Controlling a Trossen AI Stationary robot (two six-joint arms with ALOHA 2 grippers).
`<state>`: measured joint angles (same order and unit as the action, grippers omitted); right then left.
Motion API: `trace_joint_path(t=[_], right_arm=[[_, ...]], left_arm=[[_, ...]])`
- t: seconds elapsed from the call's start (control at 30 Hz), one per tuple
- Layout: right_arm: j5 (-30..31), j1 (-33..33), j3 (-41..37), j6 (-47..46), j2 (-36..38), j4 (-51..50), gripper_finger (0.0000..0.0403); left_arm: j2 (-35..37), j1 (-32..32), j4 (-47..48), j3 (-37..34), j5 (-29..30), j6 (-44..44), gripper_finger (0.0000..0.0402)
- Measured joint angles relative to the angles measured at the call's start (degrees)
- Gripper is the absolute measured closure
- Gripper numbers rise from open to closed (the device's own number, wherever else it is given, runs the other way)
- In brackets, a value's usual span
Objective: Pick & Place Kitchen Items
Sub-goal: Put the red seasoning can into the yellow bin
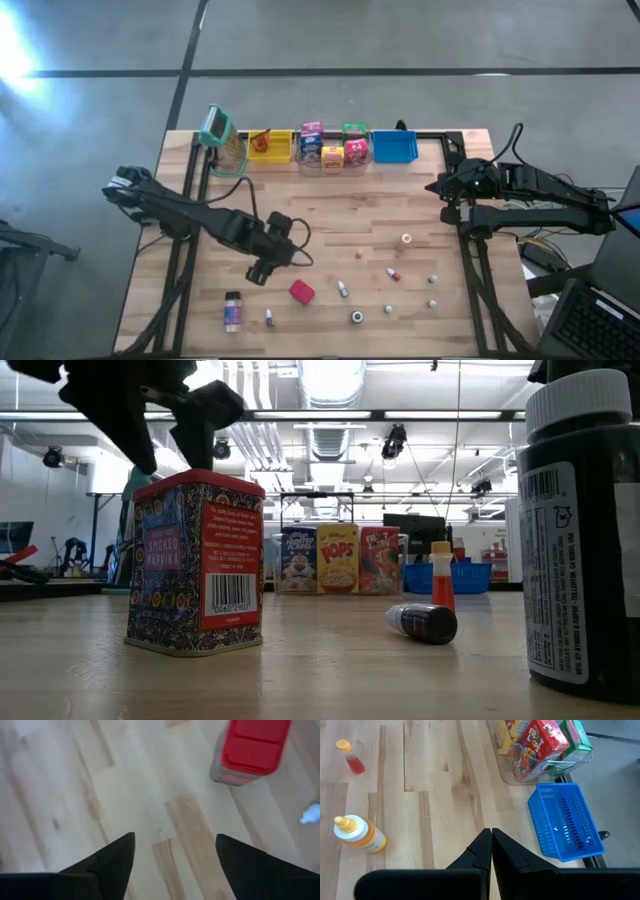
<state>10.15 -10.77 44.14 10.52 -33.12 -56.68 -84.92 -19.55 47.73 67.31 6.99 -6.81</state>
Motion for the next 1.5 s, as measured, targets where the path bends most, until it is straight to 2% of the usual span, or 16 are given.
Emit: trace_joint_path(t=[0.33,0.53,1.2,1.5], right_arm=[[0.0,0.0,0.0,0.0,0.0,0.0,0.0394],[0.0,0.0,0.0,0.0,0.0,0.0,0.0394],[0.0,0.0,0.0,0.0,0.0,0.0,0.0394],[0.0,0.0,0.0,0.0,0.0,0.0,0.0394]], left_arm=[[-4.4,-0.4,1.3,8.0,-0.1,-8.2,0.0122],[-6.0,-0.6,4.4,10.8,-0.1,-8.6,0.0126],[-9.7,-3.6,4.4,10.4,-0.2,-9.3,0.0128],[-11.8,-5.4,2.3,10.4,-2.2,-9.6,0.0129]])
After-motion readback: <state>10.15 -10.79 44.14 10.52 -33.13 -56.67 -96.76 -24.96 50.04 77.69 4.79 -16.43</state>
